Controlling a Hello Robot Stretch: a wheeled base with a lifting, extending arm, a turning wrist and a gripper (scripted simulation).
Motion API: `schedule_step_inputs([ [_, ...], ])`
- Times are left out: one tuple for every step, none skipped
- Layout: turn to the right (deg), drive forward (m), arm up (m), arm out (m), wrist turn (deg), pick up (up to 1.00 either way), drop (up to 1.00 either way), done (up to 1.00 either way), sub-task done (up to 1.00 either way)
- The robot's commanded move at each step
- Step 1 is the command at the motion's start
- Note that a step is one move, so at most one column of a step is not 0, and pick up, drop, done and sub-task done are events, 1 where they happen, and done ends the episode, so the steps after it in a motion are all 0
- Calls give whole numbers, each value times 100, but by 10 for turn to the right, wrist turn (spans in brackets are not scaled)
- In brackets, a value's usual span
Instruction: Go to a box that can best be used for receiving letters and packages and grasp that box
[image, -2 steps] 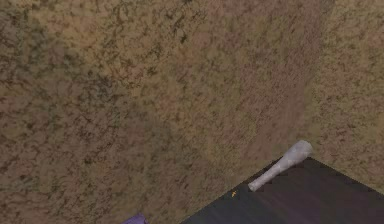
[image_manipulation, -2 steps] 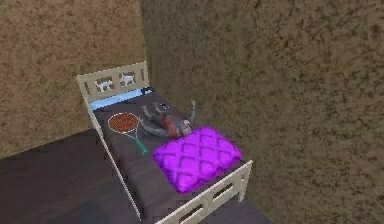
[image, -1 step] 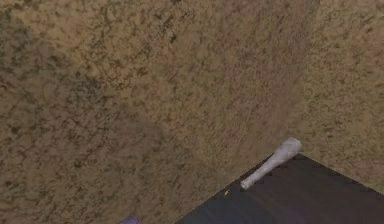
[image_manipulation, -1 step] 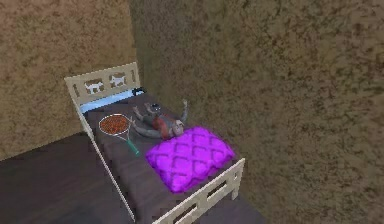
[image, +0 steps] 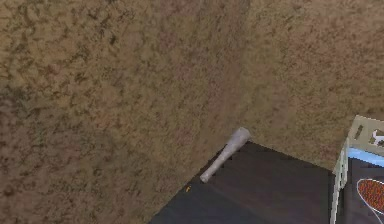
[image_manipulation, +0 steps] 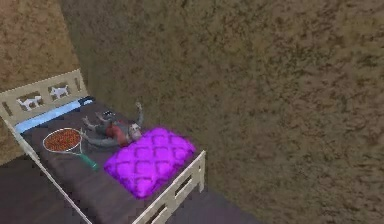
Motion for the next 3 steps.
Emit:
schedule_step_inputs([
  [30, 0, 0, 0, 0, 0, 0, 0, 0],
  [0, 50, 0, 0, 0, 0, 0, 0, 0],
  [-420, 0, 0, 0, 0, 0, 0, 0, 0],
])
